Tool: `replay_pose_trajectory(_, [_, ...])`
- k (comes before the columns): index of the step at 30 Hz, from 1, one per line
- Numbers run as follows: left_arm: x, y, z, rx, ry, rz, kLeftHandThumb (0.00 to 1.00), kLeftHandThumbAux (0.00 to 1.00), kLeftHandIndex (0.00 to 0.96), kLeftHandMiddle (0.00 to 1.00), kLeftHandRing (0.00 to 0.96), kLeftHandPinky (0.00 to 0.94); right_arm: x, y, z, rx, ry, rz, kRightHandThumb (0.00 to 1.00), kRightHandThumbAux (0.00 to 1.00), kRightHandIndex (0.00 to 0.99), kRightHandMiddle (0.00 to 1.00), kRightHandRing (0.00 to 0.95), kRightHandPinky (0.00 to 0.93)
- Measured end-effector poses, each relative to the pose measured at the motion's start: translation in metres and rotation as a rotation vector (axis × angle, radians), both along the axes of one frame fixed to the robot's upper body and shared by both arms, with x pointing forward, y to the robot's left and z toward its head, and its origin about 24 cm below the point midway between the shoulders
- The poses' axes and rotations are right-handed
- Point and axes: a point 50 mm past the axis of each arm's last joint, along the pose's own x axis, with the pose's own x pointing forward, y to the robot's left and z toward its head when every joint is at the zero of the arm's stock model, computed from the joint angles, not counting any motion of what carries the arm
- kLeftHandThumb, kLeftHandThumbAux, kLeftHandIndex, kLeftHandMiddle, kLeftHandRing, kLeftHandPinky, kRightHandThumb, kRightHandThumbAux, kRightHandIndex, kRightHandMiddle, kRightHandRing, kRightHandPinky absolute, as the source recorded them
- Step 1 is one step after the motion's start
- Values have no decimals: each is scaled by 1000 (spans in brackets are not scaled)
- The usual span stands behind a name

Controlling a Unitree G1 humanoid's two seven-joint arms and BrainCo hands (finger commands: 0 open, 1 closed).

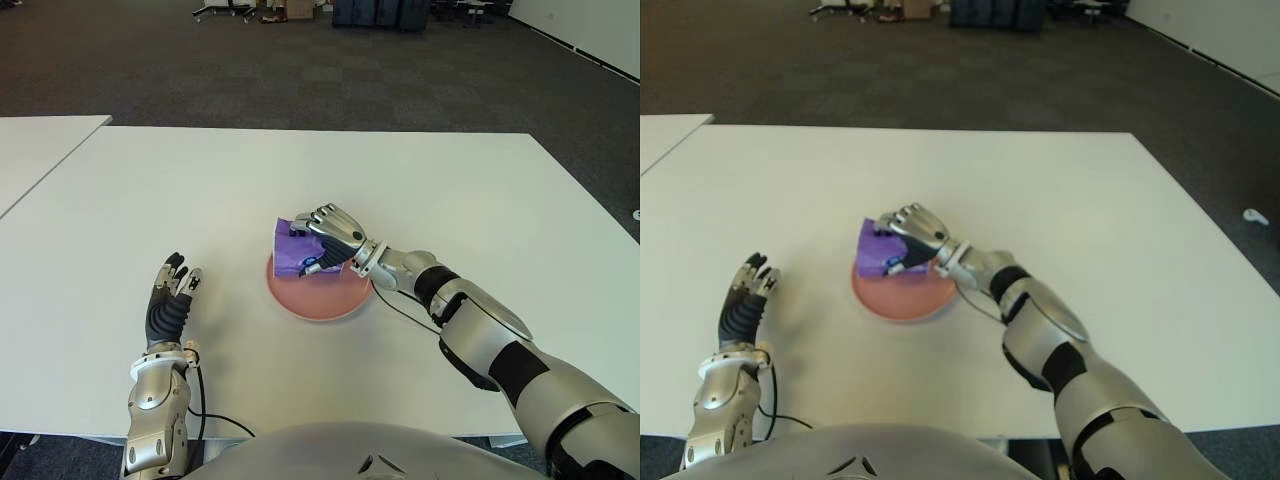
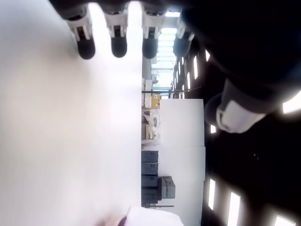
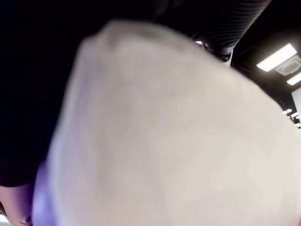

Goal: Put the tissue paper into the plate.

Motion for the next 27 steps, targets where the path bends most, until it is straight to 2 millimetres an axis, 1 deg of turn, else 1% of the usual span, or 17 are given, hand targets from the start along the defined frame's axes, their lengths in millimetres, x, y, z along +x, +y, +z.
replay_pose_trajectory(8, [1, -2, 0, 0, 2, -9, 0, 542, 0, 0, 0, 14, 1, 0, 2, -44, -18, 29, 855, 675, 402, 535, 842, 828])
replay_pose_trajectory(20, [1, -3, 0, -2, 1, -11, 0, 536, 0, 0, 3, 37, 8, -3, 6, -90, 15, 5, 856, 674, 403, 537, 847, 832])
replay_pose_trajectory(27, [0, -2, -2, -3, 5, -8, 1, 539, 0, 0, 0, 19, 12, -6, 8, -101, 31, -12, 857, 674, 404, 537, 855, 836])
